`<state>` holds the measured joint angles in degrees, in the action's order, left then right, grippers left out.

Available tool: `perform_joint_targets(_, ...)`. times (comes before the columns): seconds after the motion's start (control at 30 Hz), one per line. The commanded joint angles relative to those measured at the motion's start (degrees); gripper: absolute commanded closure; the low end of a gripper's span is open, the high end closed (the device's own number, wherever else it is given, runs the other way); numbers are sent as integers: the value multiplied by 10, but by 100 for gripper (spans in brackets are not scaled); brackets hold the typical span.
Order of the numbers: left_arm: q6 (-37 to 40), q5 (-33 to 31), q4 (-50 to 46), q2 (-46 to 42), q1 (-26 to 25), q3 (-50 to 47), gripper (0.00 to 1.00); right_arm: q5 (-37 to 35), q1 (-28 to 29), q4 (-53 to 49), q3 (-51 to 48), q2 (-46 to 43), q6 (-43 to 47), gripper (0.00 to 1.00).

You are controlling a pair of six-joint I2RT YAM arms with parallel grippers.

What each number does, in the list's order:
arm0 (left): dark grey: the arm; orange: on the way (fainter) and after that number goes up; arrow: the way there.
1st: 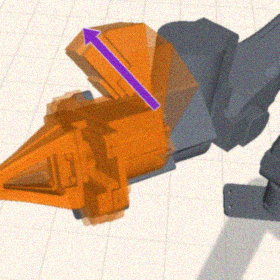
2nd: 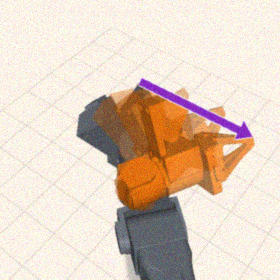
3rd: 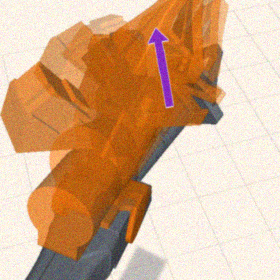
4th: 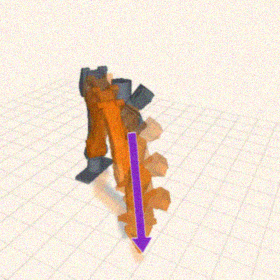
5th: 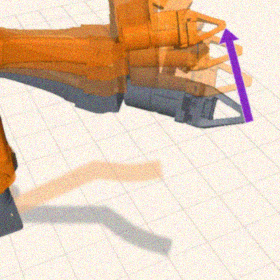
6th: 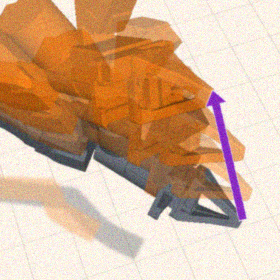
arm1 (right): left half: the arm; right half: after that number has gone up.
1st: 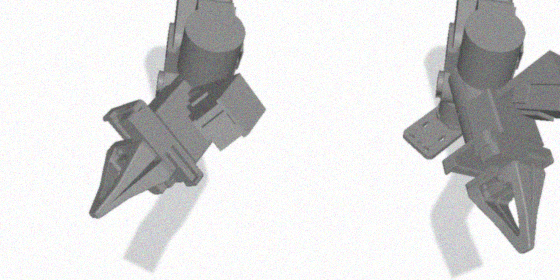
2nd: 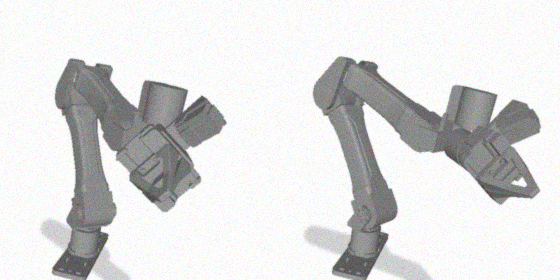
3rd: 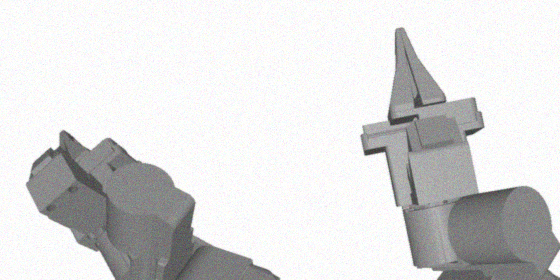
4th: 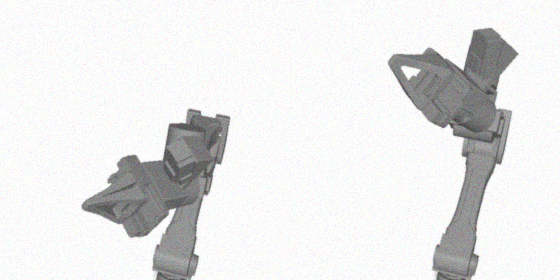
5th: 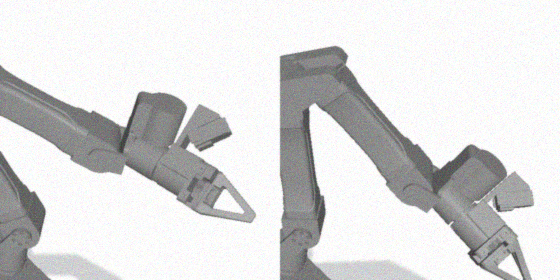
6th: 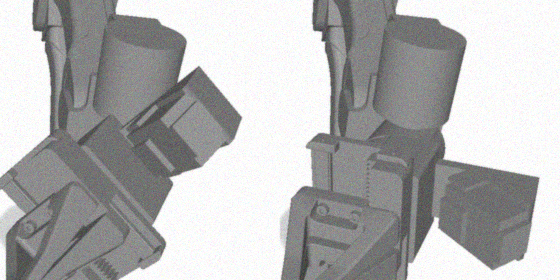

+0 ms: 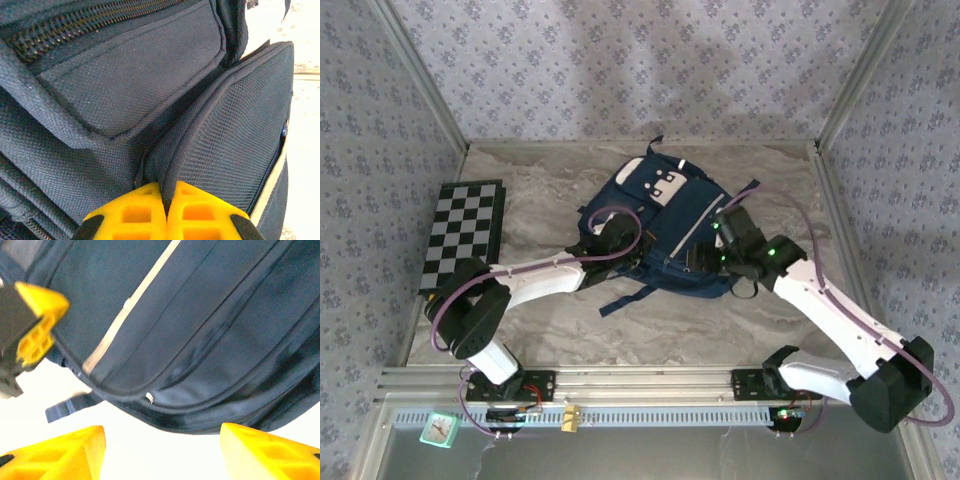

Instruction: Pack books, pencil case, and school supplies into a backpack

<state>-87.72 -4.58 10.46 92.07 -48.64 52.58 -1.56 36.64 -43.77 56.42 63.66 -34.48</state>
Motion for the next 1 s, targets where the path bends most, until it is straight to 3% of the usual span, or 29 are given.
perform_joint_targets(0.0,-14,5,13,-10,-21,22,100,-96,69,-5,-23,9,-83,38)
perform_joint_targets(0.2,-21,2,15,-18,-31,23,100,-157,164,73,1,83,-136,45)
perform_joint_targets(0.37,-29,5,28,-21,-36,22,100,-149,173,179,-18,113,-165,58)
perform_joint_targets(0.53,-28,4,27,-25,-37,19,100,-193,168,183,-10,139,-174,69)
perform_joint_targets(0.97,-18,-1,25,-29,-37,21,100,-238,162,177,9,196,-167,71)
